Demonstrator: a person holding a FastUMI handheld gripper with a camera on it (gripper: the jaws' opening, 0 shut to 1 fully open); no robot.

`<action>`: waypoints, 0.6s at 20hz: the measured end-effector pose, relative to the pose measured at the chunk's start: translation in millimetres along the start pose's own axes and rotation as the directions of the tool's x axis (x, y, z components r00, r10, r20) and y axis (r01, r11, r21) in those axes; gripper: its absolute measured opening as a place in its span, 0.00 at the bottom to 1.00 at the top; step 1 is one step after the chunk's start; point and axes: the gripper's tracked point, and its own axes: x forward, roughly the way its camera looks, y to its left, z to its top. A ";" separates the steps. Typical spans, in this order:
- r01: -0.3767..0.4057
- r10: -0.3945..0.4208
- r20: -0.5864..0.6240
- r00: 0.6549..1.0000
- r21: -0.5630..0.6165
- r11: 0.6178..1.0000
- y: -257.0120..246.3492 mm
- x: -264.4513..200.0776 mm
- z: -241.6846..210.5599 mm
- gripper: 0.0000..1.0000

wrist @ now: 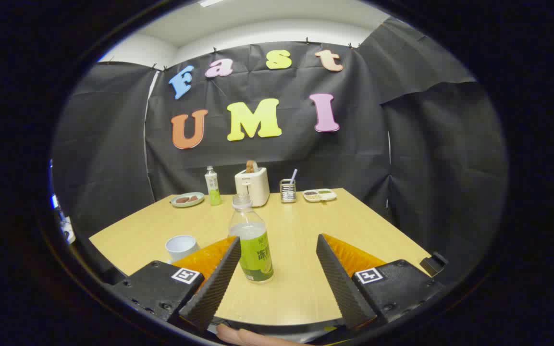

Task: Take the bottle from table, then pour the juice into the cup, finally place the bottle on the coaster

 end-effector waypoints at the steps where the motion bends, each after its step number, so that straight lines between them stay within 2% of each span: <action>1: -0.002 0.002 0.000 1.000 -0.002 1.000 0.6 0.9 0.1 1.00; 9: -0.034 0.034 0.004 0.999 0.004 0.999 8.9 8.2 4.7 1.00; 12: -0.025 0.025 0.020 0.999 -0.008 1.000 10.1 14.8 8.2 1.00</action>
